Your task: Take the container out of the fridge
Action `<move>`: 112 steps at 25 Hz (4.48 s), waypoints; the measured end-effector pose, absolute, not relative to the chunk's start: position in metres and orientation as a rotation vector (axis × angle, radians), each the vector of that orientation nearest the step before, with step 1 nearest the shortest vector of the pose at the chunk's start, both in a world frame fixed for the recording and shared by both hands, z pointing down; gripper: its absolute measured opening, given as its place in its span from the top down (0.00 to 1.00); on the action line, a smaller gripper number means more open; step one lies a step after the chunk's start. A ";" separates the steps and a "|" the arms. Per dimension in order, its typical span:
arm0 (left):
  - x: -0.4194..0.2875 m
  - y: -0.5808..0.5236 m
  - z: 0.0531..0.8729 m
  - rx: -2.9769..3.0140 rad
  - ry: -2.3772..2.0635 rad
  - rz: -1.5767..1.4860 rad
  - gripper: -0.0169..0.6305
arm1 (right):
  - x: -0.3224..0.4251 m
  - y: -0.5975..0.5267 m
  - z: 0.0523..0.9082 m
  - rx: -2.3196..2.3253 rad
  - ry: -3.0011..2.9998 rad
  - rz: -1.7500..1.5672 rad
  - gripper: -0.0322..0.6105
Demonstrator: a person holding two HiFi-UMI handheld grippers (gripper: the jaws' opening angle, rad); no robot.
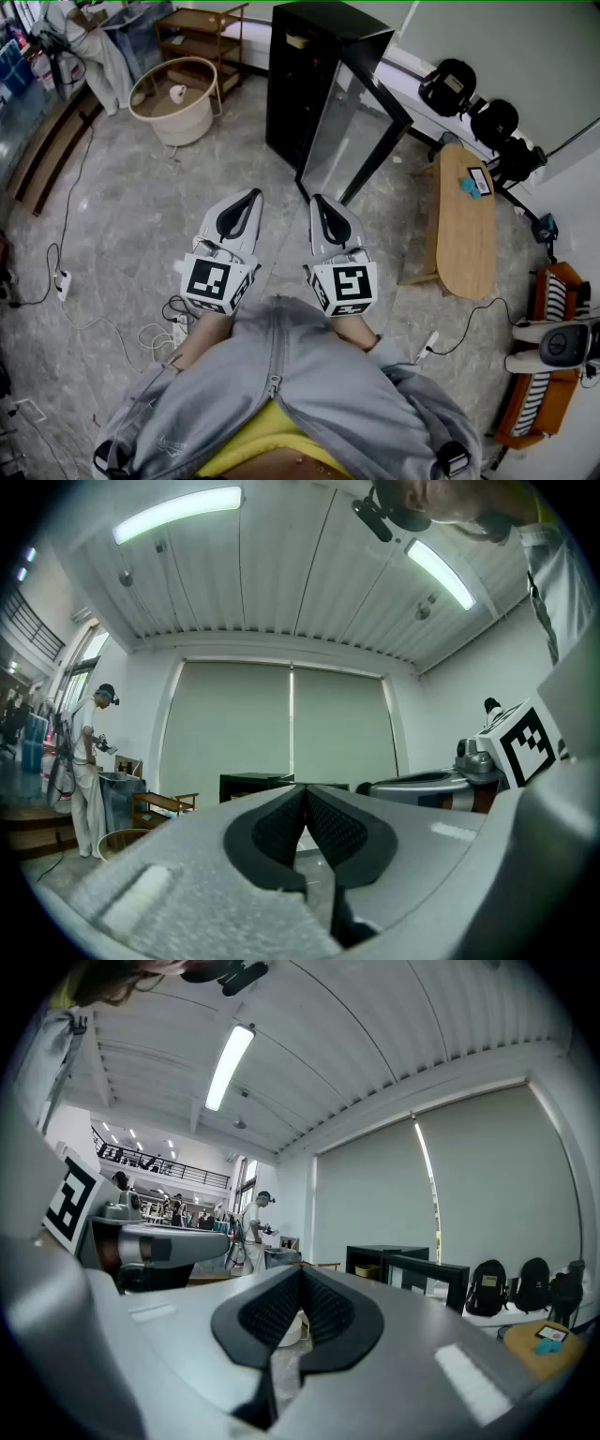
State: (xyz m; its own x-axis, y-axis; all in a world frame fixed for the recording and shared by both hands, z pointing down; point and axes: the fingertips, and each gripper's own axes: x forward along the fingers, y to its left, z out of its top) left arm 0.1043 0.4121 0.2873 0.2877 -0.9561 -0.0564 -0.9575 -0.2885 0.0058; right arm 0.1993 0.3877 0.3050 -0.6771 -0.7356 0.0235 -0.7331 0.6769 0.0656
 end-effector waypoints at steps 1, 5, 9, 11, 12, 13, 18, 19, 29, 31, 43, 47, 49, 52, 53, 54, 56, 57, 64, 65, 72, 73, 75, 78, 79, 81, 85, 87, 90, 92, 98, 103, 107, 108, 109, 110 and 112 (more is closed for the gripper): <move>0.106 0.409 0.289 -2.500 1.859 0.075 0.97 | 0.200 0.384 0.307 1.238 -2.832 -0.070 0.95; 0.110 0.396 0.296 -2.507 1.873 0.074 0.97 | 0.204 0.370 0.315 1.235 -2.839 -0.036 0.95; 0.105 0.379 0.304 -2.521 1.883 0.068 0.97 | 0.205 0.352 0.320 1.252 -2.853 0.019 0.95; 0.100 0.368 0.309 -2.529 1.885 0.070 0.97 | 0.202 0.340 0.325 1.257 -2.849 0.035 0.95; 0.098 0.361 0.312 -2.532 1.884 0.074 0.97 | 0.201 0.332 0.328 1.259 -2.847 0.038 0.95; 0.096 0.353 0.314 -2.534 1.881 0.077 0.97 | 0.199 0.324 0.331 1.259 -2.845 0.039 0.95; 0.079 0.303 0.321 -2.550 1.851 0.073 0.97 | 0.179 0.276 0.338 1.261 -2.844 0.022 0.95; 0.073 0.291 0.321 -2.550 1.845 0.066 0.97 | 0.172 0.264 0.339 1.263 -2.843 0.019 0.95; -0.005 0.156 0.323 -2.617 1.730 0.026 0.76 | 0.089 0.134 0.341 1.327 -2.805 0.000 0.95; -0.020 0.130 0.324 -2.623 1.712 0.032 0.73 | 0.076 0.110 0.343 1.346 -2.794 0.007 0.95; -0.066 0.046 0.336 -2.672 1.684 0.064 0.42 | 0.043 0.038 0.353 1.440 -2.725 0.028 0.95; -0.069 0.032 0.338 -2.698 1.682 0.063 0.38 | 0.041 0.024 0.351 1.449 -2.718 0.025 0.95; -0.068 0.022 0.342 -2.711 1.678 0.067 0.37 | 0.041 0.015 0.352 1.451 -2.714 0.021 0.95; -0.069 0.004 0.346 -2.708 1.679 0.076 0.36 | 0.041 -0.003 0.355 1.459 -2.709 0.013 0.95; -0.070 -0.004 0.347 -2.702 1.678 0.077 0.36 | 0.041 -0.010 0.355 1.464 -2.709 0.007 0.95; -0.071 -0.011 0.348 -2.694 1.678 0.079 0.36 | 0.041 -0.018 0.356 1.468 -2.709 -0.001 0.95; -0.072 -0.028 0.350 -2.684 1.679 0.079 0.36 | 0.040 -0.035 0.356 1.478 -2.706 -0.025 0.95; -0.072 -0.038 0.351 -2.683 1.679 0.077 0.36 | 0.039 -0.044 0.356 1.483 -2.703 -0.040 0.95; -0.071 -0.127 0.359 -2.693 1.674 0.062 0.36 | 0.030 -0.128 0.365 1.485 -2.689 -0.065 0.95; -0.071 -0.140 0.360 -2.695 1.677 0.057 0.36 | 0.028 -0.141 0.365 1.481 -2.689 -0.063 0.95; -0.073 -0.221 0.370 -2.682 1.715 0.032 0.36 | 0.012 -0.214 0.377 1.403 -2.708 -0.052 0.95; -0.074 -0.231 0.373 -2.678 1.719 0.026 0.36 | 0.011 -0.223 0.380 1.395 -2.708 -0.048 0.95; -0.076 -0.250 0.380 -2.672 1.725 0.007 0.36 | 0.008 -0.241 0.386 1.381 -2.710 -0.039 0.95; -0.078 -0.273 0.391 -2.671 1.735 -0.019 0.36 | 0.004 -0.260 0.394 1.359 -2.716 -0.023 0.95; -0.078 -0.280 0.394 -2.670 1.737 -0.027 0.36 | 0.004 -0.266 0.397 1.357 -2.715 -0.014 0.95; -0.078 -0.295 0.400 -2.667 1.734 -0.050 0.36 | 0.005 -0.277 0.401 1.366 -2.707 0.003 0.95; -0.076 -0.322 0.411 -2.678 1.707 -0.081 0.36 | 0.007 -0.296 0.411 1.381 -2.689 0.034 0.95; -0.074 -0.334 0.419 -2.697 1.684 -0.105 0.36 | 0.007 -0.303 0.416 1.395 -2.673 0.045 0.95; -0.069 -0.353 0.431 -2.729 1.637 -0.130 0.36 | 0.009 -0.313 0.421 1.431 -2.648 0.046 0.95; -0.067 -0.364 0.441 -2.735 1.624 -0.149 0.36 | 0.009 -0.320 0.426 1.456 -2.633 0.043 0.95; -0.063 -0.395 0.473 -2.766 1.565 -0.225 0.34 | 0.013 -0.336 0.442 1.531 -2.566 0.043 0.95; -0.060 -0.414 0.500 -2.800 1.528 -0.273 0.30 | 0.018 -0.344 0.457 1.583 -2.518 0.061 0.95; -0.053 -0.427 0.517 -2.840 1.494 -0.299 0.28 | 0.020 -0.346 0.465 1.610 -2.490 0.076 0.95; -0.052 -0.430 0.522 -2.849 1.491 -0.308 0.25 | 0.020 -0.346 0.466 1.612 -2.482 0.078 0.95; -0.051 -0.432 0.525 -2.855 1.489 -0.313 0.24 | 0.020 -0.345 0.467 1.617 -2.474 0.079 0.95; -0.050 -0.435 0.528 -2.857 1.487 -0.316 0.23 | 0.021 -0.345 0.468 1.623 -2.466 0.081 0.95; -0.047 -0.440 0.531 -2.857 1.478 -0.316 0.22 | 0.023 -0.345 0.470 1.639 -2.449 0.088 0.95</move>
State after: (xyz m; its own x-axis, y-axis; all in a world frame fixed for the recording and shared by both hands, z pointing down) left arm -0.0467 -0.4397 0.5309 0.5635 -0.7979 0.2141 -0.8157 -0.5785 -0.0089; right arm 0.0229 -0.3448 0.4703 -0.3688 -0.9094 0.1924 -0.9209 0.3856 0.0575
